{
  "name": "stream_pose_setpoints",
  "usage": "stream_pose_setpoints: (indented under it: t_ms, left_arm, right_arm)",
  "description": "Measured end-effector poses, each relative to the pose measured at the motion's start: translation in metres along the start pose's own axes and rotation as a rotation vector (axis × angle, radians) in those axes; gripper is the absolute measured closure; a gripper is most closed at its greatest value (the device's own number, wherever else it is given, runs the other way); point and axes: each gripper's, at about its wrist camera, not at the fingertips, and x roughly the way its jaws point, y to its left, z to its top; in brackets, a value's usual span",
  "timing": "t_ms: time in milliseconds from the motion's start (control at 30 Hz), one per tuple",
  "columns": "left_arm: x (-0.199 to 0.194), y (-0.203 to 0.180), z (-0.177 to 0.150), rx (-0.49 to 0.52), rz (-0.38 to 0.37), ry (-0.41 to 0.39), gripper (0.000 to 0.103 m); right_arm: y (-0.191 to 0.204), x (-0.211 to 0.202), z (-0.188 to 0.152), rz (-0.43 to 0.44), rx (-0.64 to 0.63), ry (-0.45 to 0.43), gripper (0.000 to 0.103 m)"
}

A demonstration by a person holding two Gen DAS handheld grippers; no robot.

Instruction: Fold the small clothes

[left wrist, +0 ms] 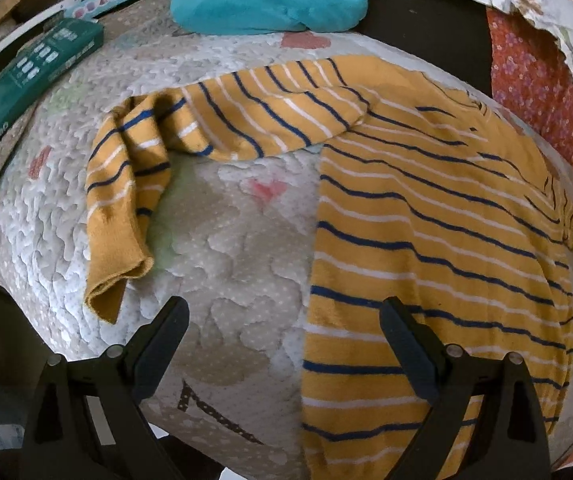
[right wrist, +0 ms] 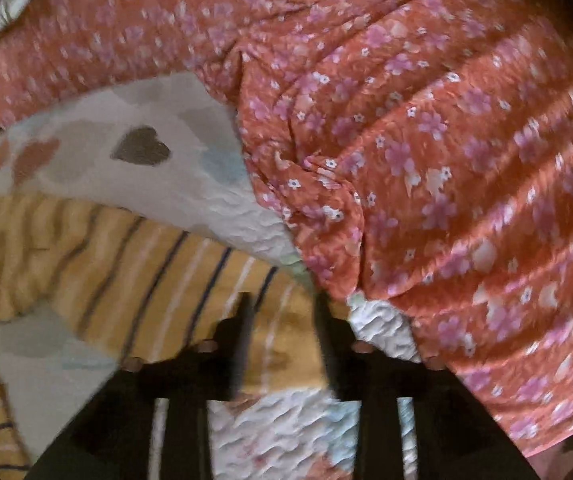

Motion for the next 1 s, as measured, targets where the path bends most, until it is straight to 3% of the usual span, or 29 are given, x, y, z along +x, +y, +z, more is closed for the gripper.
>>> stream_pose_setpoints:
  t_ms: [67, 100, 233, 300, 400, 533, 600, 633, 667, 700, 733, 767, 800, 1000]
  left_arm:
    - [0.003, 0.011, -0.001, -0.032, -0.018, 0.024, 0.007]
    - [0.005, 0.015, -0.002, -0.045, -0.025, 0.037, 0.007]
    - [0.010, 0.029, -0.013, -0.100, -0.132, 0.105, 0.007]
    - [0.012, 0.028, -0.022, -0.100, -0.194, 0.143, 0.007]
    - [0.013, 0.015, -0.037, -0.038, -0.206, 0.167, 0.007]
    - [0.012, -0.009, -0.055, 0.046, -0.218, 0.199, 0.007]
    - [0.012, -0.023, -0.066, 0.104, -0.171, 0.210, 0.009]
    - [0.011, -0.031, -0.070, 0.136, -0.151, 0.216, 0.015]
    - [0.008, -0.036, -0.073, 0.149, -0.145, 0.216, 0.028]
    - [0.004, -0.039, -0.073, 0.160, -0.153, 0.215, 0.050]
    - [-0.001, -0.042, -0.073, 0.172, -0.147, 0.216, 0.061]
    - [-0.003, -0.043, -0.070, 0.169, -0.154, 0.220, 0.089]
    - [-0.007, -0.040, -0.068, 0.149, -0.179, 0.237, 0.095]
    - [-0.025, -0.007, -0.073, 0.029, -0.222, 0.275, 0.096]
  right_arm:
    - [0.003, -0.019, -0.016, 0.137, 0.006, 0.001, 0.053]
    - [0.009, -0.028, -0.027, 0.246, 0.005, 0.022, 0.053]
    - [0.045, -0.057, -0.101, 0.618, -0.027, 0.162, 0.053]
    - [0.066, -0.067, -0.144, 0.740, -0.036, 0.233, 0.053]
    - [0.085, -0.073, -0.191, 0.839, -0.010, 0.307, 0.053]
    - [0.092, -0.090, -0.218, 0.876, 0.026, 0.270, 0.051]
    - [0.102, -0.095, -0.229, 0.912, 0.047, 0.310, 0.051]
    - [0.107, -0.098, -0.235, 0.905, 0.035, 0.307, 0.051]
    - [0.111, -0.103, -0.240, 0.874, 0.001, 0.274, 0.054]
    - [0.118, -0.109, -0.241, 0.830, -0.049, 0.242, 0.071]
    - [0.123, -0.110, -0.241, 0.810, -0.077, 0.235, 0.082]
    - [0.124, -0.109, -0.240, 0.819, -0.079, 0.247, 0.091]
    - [0.123, -0.109, -0.239, 0.830, -0.060, 0.264, 0.092]
    - [0.104, -0.128, -0.235, 0.872, -0.048, 0.266, 0.093]
